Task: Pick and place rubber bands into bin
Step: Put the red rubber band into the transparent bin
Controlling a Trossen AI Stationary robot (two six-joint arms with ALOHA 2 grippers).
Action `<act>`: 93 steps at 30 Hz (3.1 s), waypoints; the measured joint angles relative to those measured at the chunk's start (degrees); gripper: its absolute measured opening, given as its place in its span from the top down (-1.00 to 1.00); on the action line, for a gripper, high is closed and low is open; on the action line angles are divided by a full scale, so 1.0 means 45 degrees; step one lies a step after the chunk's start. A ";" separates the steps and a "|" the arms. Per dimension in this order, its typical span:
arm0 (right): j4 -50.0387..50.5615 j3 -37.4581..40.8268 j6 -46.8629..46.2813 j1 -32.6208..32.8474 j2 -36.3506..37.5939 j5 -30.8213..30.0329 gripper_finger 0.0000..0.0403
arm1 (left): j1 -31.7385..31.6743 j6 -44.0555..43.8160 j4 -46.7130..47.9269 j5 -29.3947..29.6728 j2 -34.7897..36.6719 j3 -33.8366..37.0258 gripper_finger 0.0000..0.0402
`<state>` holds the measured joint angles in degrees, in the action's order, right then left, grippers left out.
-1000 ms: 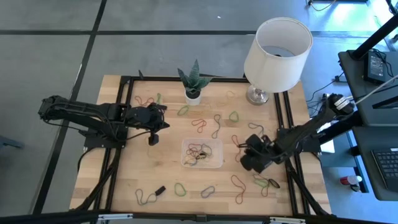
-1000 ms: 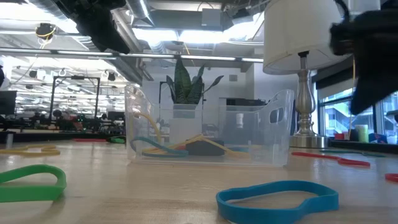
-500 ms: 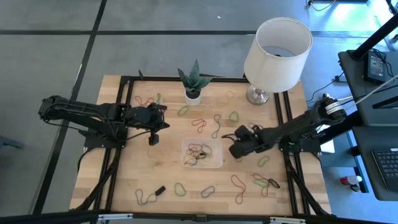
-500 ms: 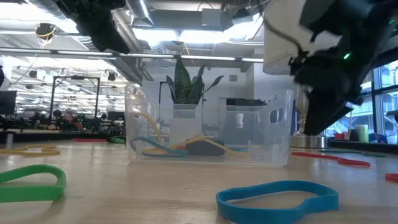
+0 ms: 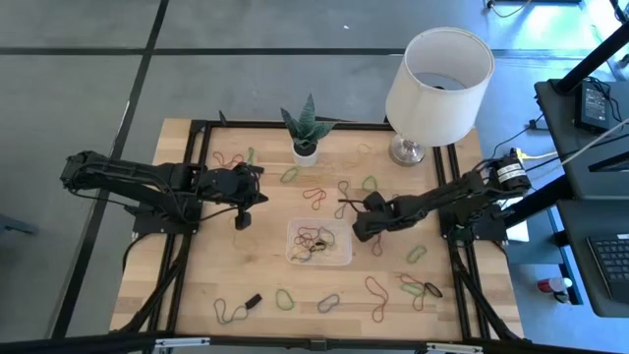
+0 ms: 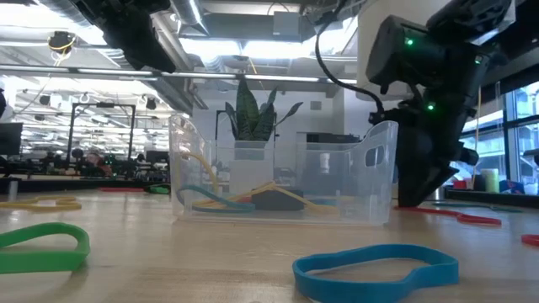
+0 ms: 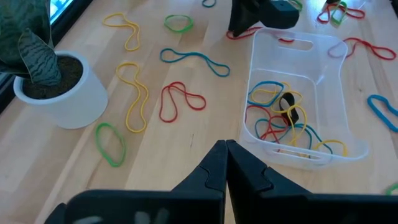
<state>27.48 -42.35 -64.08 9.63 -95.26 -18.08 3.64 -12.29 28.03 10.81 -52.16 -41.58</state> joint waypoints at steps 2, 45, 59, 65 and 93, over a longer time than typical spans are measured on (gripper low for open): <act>0.0026 0.0042 -0.0029 -0.0011 0.0234 0.0156 0.90 | 0.0000 0.0000 0.0000 0.0000 0.0000 0.0000 0.99; 0.7301 -1.2672 0.1629 0.3288 -0.2429 -0.2983 1.00 | -0.1370 0.1690 0.0824 -0.0384 0.0000 0.0005 0.99; 0.7567 -1.2219 0.1351 0.3280 -0.3648 -0.0664 1.00 | -0.1370 0.1699 0.0967 -0.0389 0.0000 0.0005 0.99; 0.6352 -1.1147 0.1346 0.2773 -0.3653 0.0903 1.00 | -0.1370 0.1639 0.0971 -0.0680 0.0000 0.0005 0.99; 0.6034 -1.0268 0.1681 0.2193 -0.3667 0.3277 0.55 | -0.1321 0.1239 0.0978 -0.0724 0.0000 0.0005 0.99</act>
<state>54.63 -88.55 -56.51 19.50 -111.77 -3.33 -2.31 -6.72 32.43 7.55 -52.16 -41.56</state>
